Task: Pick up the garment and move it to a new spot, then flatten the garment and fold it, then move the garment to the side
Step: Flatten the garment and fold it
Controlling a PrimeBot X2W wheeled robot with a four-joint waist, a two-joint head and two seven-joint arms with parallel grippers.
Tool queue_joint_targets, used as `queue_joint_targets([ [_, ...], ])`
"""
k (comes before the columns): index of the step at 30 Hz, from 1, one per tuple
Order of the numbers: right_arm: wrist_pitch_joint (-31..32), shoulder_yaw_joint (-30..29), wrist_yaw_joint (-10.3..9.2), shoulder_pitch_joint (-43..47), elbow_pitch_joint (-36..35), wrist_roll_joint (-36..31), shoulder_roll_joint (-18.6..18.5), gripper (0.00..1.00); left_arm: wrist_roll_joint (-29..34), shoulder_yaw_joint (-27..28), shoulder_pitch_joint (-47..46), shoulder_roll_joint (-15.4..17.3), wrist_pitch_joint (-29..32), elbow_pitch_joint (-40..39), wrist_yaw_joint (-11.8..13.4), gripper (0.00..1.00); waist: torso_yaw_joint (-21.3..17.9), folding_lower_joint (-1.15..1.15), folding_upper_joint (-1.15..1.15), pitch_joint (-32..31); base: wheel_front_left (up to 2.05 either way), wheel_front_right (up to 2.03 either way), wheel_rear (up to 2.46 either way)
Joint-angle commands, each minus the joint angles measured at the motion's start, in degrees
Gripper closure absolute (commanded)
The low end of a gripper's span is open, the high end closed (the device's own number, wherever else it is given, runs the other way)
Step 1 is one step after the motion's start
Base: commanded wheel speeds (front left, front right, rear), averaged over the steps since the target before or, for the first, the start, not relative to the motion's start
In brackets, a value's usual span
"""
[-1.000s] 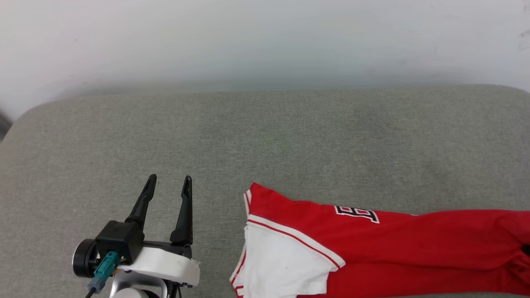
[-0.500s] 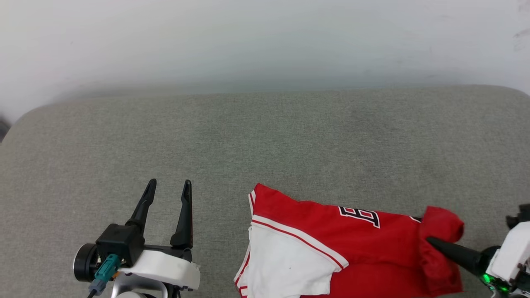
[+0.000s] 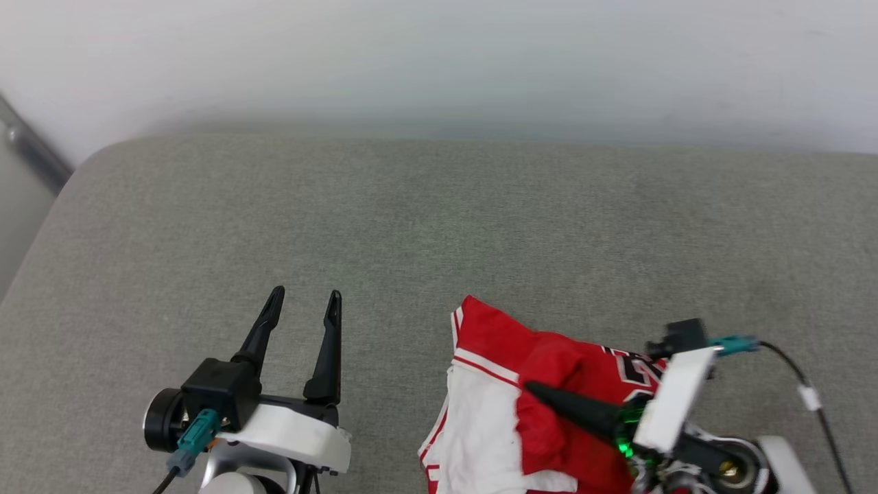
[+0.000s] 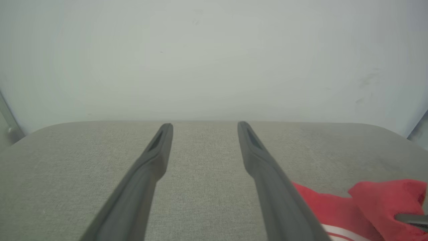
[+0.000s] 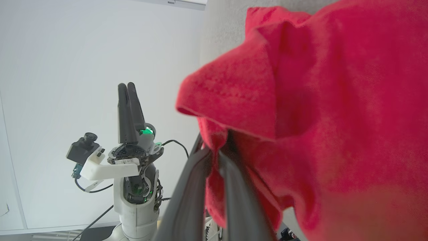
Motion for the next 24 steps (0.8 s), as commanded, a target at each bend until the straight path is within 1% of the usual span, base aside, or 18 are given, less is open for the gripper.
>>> queue_joint_targets([
  [1, -2.4, 4.1, -0.02, -1.7, 1.4, 0.9, 0.1, 1.00, 0.0, -0.5, -0.9, -0.5, 0.0, 0.3, -0.3, 0.00, 1.2, 0.00, 0.00, 0.7, 0.00, 0.00, 0.00],
  [2, -3.8, 6.2, -0.01, -2.3, 2.1, 1.8, 0.1, 1.00, 0.0, -0.7, -1.3, -0.6, -0.1, 0.4, -0.4, 0.00, 1.6, 0.00, 0.00, 0.9, 0.00, 0.00, 0.00],
  [3, -3.8, 6.2, -0.01, -2.3, 2.1, 1.8, 0.1, 1.00, 0.0, -0.7, -1.3, -0.6, -0.1, 0.4, -0.4, 0.00, 1.6, 0.00, 0.00, 0.9, 0.00, 0.00, 0.00],
  [4, -5.2, 8.3, -0.02, -2.8, 3.0, 2.4, 0.1, 1.00, 0.1, -0.7, -1.6, -0.8, -0.2, 0.4, -0.4, 0.00, 1.9, 0.00, 0.00, 1.1, 0.00, 0.00, 0.00],
  [7, -10.0, 12.3, -0.02, -4.6, 6.2, 0.0, 0.1, 1.00, 0.1, -0.9, -1.9, -1.1, -0.5, 0.8, -0.5, 0.00, 2.5, 0.00, 0.00, 1.8, 0.00, 0.00, 0.00],
  [8, -11.4, 13.1, -0.01, -5.1, 7.2, -0.5, 0.1, 0.96, 0.1, -0.9, -2.1, -1.2, -0.6, 1.0, -0.6, 0.00, 2.7, 0.00, 0.00, 1.9, 0.00, 0.00, 0.00],
  [9, -12.8, 13.9, -0.02, -5.8, 8.1, -1.1, 0.1, 0.73, 0.1, -1.0, -2.2, -1.2, -0.7, 1.1, -0.6, 0.00, 2.8, 0.00, 0.00, 2.0, 0.00, 0.00, 0.00],
  [10, -13.6, 14.8, -0.01, -6.3, 8.7, -1.1, 0.1, 0.15, 0.1, -1.0, -2.3, -1.3, -0.8, 1.2, -0.6, 0.00, 2.8, 0.00, 0.00, 2.2, 0.00, 0.00, 0.00],
  [11, -14.1, 15.6, -0.02, -6.7, 9.2, -0.9, 0.1, 0.00, 0.1, -1.0, -2.4, -1.4, -0.8, 1.4, -0.6, 0.00, 2.9, 0.00, 0.00, 2.2, 0.00, 0.00, 0.00],
  [14, -15.2, 17.4, -0.01, -8.0, 9.2, -2.4, -0.1, 0.00, -0.1, -0.9, -2.1, -1.5, -1.1, 1.8, -0.5, 0.00, 2.5, 0.00, 0.00, 2.2, 0.00, 0.00, 0.00],
  [16, -15.7, 18.5, -0.01, -8.6, 7.7, -3.7, -1.2, 0.00, -0.1, -0.8, -1.9, -1.5, -1.3, 2.1, -0.5, 0.00, 2.3, 0.00, 0.00, 2.0, 0.00, 0.00, 0.00],
  [20, -17.7, 20.7, -0.02, -8.9, 2.8, -7.6, -4.9, 0.00, -0.3, -1.1, -1.6, -1.6, -1.4, 2.6, -0.6, 0.00, 1.8, 0.00, 0.00, 1.3, 0.00, 0.00, 0.00],
  [22, -19.8, 22.0, -0.02, -8.6, 0.2, -11.3, -7.3, 0.00, -0.4, -1.1, -1.4, -1.7, -1.5, 2.8, -0.5, 0.00, 1.5, 0.00, 0.00, 0.9, 0.00, 0.00, 0.00],
  [24, -22.8, 22.0, -0.02, -7.7, -1.8, -15.2, -9.6, 0.00, -0.5, -1.1, -1.2, -1.9, -1.6, 2.9, -0.3, 0.00, 1.1, 0.00, 0.00, 0.5, 0.00, 0.00, 0.00],
])
